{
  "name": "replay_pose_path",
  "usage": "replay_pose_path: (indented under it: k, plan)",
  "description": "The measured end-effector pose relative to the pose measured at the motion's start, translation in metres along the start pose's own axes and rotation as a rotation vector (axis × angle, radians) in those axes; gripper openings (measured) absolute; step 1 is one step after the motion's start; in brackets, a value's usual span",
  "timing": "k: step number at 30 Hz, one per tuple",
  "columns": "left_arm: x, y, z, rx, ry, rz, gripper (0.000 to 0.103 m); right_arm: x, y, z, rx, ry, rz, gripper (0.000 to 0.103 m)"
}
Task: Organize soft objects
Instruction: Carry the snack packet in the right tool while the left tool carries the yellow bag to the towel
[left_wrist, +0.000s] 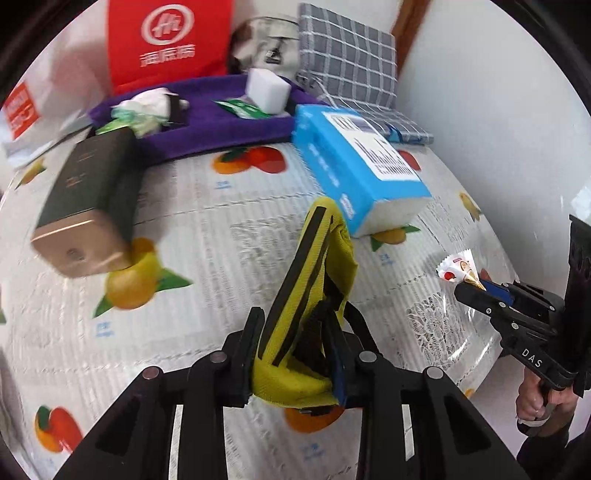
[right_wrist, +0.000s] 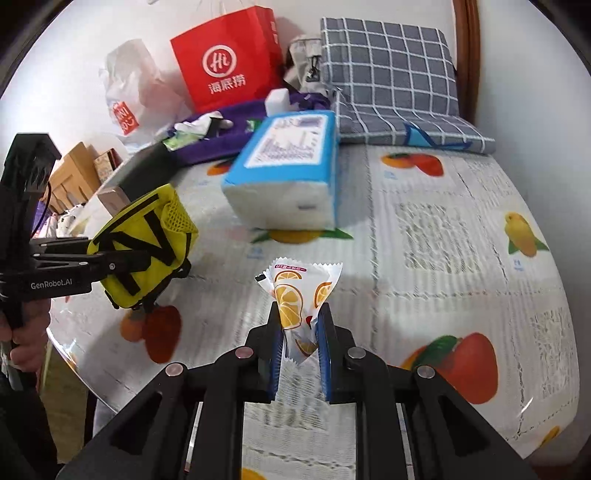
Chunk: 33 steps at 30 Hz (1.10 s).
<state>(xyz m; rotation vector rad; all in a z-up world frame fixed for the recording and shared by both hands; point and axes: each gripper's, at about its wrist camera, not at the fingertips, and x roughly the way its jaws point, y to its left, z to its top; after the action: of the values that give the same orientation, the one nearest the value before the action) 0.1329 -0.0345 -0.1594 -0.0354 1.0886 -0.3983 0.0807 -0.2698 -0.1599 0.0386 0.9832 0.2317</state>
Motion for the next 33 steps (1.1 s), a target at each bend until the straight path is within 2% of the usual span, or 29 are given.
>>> replay_pose_path:
  k: [7, 14, 33]
  plan:
    - [-0.033, 0.031, -0.004, -0.094, -0.061, 0.013, 0.030, -0.009, 0.019, 0.019, -0.031, -0.017, 0.009, 0.017]
    - [-0.060, 0.056, 0.006, -0.165, -0.117, 0.042, 0.030, -0.020, 0.043, 0.048, -0.086, -0.056, 0.005, 0.017]
    - [-0.089, 0.088, 0.050, -0.236, -0.187, 0.063, 0.030, -0.018, 0.072, 0.127, -0.088, -0.086, 0.030, 0.018]
